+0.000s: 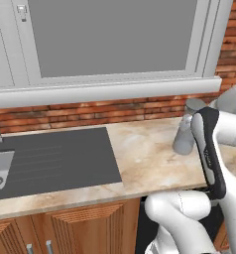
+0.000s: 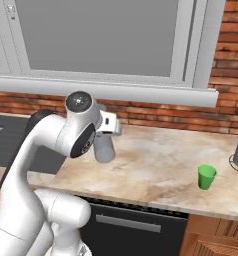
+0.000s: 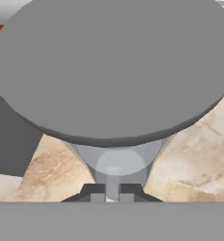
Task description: Place the pitcher and cup on the dining counter for serving.
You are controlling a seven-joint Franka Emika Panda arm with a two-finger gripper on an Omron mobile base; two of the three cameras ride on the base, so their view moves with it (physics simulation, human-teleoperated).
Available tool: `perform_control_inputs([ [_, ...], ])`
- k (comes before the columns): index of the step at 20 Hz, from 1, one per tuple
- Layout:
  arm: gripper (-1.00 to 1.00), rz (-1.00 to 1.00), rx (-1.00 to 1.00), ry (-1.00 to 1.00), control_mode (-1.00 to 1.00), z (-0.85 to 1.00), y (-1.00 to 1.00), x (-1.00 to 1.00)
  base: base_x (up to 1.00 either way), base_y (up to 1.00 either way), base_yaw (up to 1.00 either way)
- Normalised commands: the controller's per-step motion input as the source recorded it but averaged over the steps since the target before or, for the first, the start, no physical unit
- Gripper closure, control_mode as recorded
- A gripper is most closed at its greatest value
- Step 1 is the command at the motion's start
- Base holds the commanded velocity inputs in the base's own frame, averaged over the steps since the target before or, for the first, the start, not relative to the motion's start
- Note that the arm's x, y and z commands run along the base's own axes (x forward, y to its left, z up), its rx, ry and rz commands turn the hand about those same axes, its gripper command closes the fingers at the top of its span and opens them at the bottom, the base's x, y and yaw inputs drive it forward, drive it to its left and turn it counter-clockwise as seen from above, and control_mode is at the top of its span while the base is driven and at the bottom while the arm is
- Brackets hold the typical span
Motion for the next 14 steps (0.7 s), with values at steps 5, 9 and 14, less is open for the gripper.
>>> perform_control_inputs([
  [5,1.00,0.02,-0.01,-0.01,1.00,0.05,0.10,-0.36,-0.29,0.11,0.02],
  [9,1.00,0.00,0.00,0.00,1.00,0.00,0.00,0.00,-0.68,0.33,0.05],
  [14,1.00,0.00,0.00,0.00,1.00,0.00,0.00,0.00,-0.58,0.19,0.13],
])
